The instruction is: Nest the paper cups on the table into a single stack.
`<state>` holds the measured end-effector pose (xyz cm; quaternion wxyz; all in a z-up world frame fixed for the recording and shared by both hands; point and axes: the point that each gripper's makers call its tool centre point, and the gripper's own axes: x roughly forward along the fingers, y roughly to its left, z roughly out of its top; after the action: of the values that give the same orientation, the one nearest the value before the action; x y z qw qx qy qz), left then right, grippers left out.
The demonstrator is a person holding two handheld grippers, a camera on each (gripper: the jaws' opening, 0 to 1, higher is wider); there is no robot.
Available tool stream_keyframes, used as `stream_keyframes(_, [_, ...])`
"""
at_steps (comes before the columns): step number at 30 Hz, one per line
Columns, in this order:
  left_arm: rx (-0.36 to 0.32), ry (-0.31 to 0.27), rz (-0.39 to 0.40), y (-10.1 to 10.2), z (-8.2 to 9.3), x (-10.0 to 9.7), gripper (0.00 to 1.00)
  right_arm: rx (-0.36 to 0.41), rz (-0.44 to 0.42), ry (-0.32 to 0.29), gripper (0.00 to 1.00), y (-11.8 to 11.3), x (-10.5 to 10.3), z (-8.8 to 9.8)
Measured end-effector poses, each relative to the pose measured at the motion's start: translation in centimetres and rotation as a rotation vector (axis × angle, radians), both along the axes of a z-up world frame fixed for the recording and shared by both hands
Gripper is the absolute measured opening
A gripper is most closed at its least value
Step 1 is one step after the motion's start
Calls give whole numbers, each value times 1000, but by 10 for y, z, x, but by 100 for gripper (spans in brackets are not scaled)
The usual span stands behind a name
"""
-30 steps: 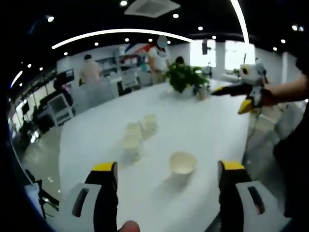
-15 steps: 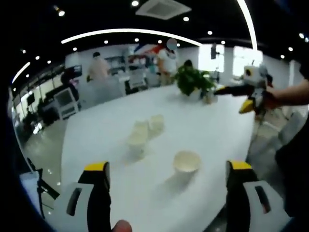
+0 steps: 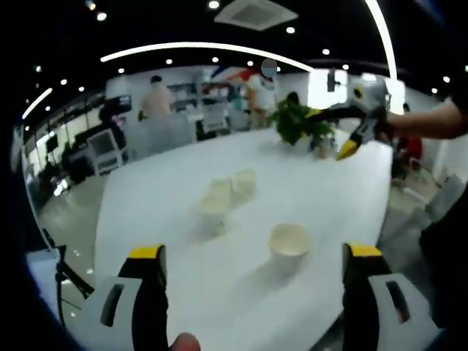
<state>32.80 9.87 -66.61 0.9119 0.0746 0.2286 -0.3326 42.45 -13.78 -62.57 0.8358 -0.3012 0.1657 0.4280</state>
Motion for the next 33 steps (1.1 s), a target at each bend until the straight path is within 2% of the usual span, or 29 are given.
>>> stream_keyframes(6, [0,21,13,2,-8,-4,99,-79,30,9,83,2,37,-8])
stream_keyframes(14, [4,52,41,8,-21,-5,99,-107,81,18,74,15,74,-17])
stream_keyframes(21, [17,78,40,8,-33,-4,99,-172,121,62,66,24,98,-49])
stream_keyframes(23, [15,79,48,8,-33,-2,99,-179,139,66,65,26,101,-56])
stream_keyframes(26, [11,82,51,4,-30,-1,99,-211,184,116,60,28,98,-74])
stream_keyframes(29, [39,94,40,1,-35,-1,99,-240,216,146,54,27,98,-91])
stream_keyframes(33, [30,102,54,0,-36,-1,99,-266,235,150,49,28,107,-108])
